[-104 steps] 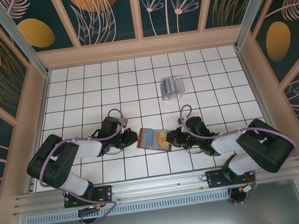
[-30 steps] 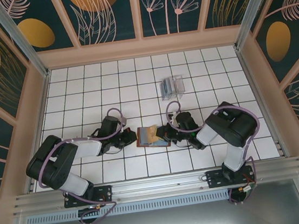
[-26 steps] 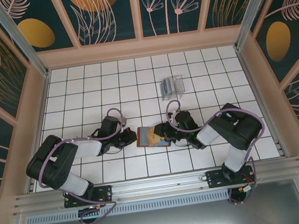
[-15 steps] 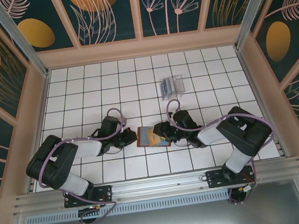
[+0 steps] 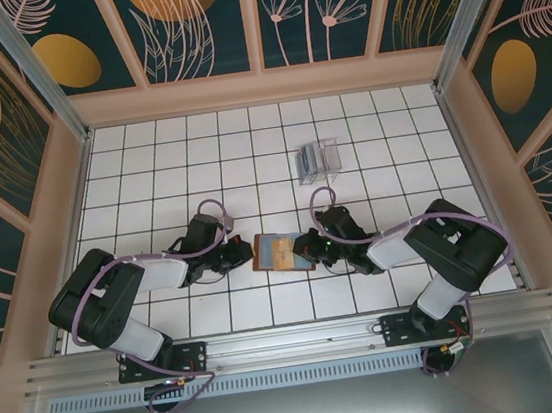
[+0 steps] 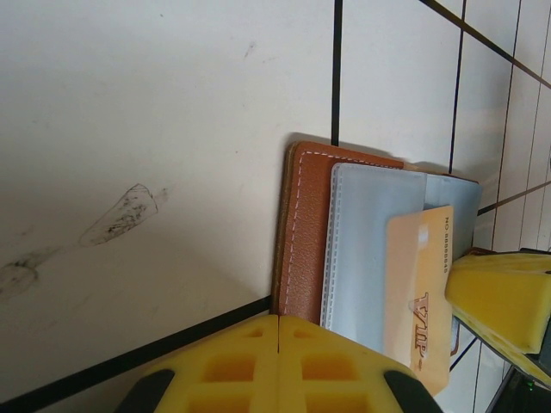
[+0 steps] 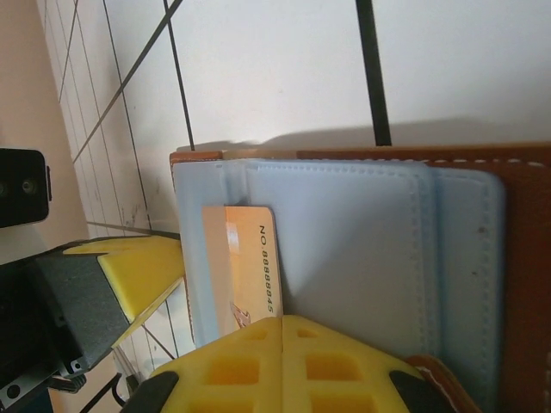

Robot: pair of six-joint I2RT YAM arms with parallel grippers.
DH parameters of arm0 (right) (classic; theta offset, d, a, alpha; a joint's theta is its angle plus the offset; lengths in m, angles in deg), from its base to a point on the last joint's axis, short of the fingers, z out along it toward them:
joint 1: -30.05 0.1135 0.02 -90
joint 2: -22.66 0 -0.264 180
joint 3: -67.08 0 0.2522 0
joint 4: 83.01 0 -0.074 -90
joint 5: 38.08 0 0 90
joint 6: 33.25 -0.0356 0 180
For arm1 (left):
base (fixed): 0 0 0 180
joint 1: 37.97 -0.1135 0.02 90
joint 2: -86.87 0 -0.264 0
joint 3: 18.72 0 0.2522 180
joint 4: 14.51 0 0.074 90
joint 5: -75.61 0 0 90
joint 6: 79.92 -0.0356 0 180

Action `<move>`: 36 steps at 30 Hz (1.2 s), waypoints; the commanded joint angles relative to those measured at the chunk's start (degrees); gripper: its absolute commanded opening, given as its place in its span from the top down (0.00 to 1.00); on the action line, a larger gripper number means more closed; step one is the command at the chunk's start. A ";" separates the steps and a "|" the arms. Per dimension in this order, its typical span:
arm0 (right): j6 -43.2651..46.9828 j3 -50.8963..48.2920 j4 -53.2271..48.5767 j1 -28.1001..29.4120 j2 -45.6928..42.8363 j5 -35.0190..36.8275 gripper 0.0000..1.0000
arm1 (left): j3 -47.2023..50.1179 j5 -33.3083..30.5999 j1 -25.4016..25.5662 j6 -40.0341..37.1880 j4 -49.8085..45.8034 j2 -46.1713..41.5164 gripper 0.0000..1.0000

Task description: Put the credit cards into the card holder

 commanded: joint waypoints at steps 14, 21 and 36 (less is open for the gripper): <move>-2.04 -0.89 0.07 0.86 1.66 6.22 1.00 | 2.01 -0.90 0.45 0.54 0.41 2.00 0.95; -3.71 -0.81 3.21 0.93 3.34 7.31 1.00 | 1.98 -1.04 0.41 0.54 0.07 1.39 0.95; -2.57 4.66 0.81 2.83 7.18 6.36 1.00 | 2.45 0.07 0.41 2.87 2.76 2.53 0.96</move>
